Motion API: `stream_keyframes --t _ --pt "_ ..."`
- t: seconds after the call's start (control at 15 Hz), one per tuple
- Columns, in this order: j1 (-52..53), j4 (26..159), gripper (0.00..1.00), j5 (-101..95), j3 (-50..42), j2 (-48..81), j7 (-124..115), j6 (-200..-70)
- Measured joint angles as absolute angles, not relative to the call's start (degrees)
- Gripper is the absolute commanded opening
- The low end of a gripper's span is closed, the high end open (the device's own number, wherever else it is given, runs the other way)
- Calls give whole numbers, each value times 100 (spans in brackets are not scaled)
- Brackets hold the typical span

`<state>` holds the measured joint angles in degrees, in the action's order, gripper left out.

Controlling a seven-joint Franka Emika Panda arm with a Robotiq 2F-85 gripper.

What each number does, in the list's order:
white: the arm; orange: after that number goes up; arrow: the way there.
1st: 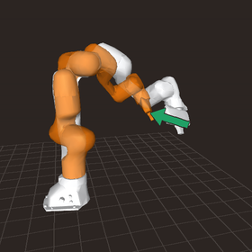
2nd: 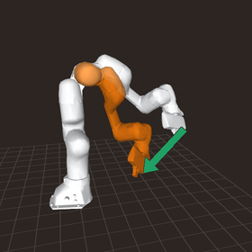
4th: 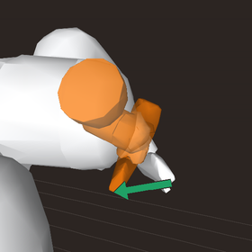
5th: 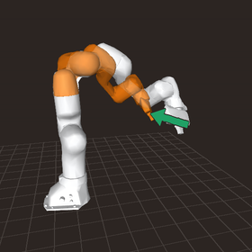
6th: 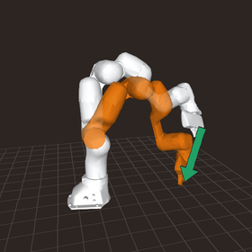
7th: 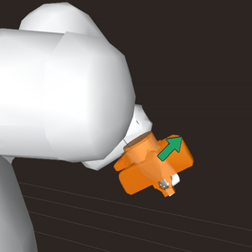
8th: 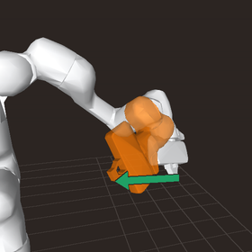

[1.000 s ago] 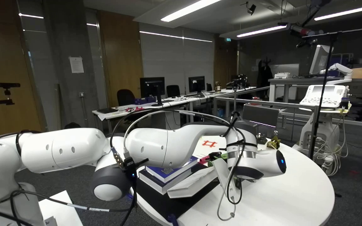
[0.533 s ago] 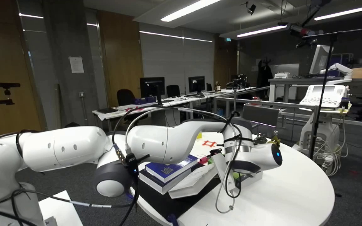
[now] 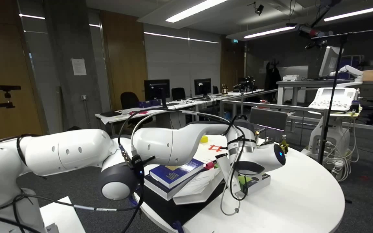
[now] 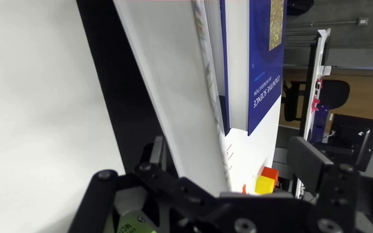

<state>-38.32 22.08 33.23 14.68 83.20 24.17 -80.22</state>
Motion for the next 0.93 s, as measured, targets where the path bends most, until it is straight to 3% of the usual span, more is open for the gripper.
stream_keyframes --t 0.93 --pt "-3729 2192 100 2711 1008 7822 2158 -8021"
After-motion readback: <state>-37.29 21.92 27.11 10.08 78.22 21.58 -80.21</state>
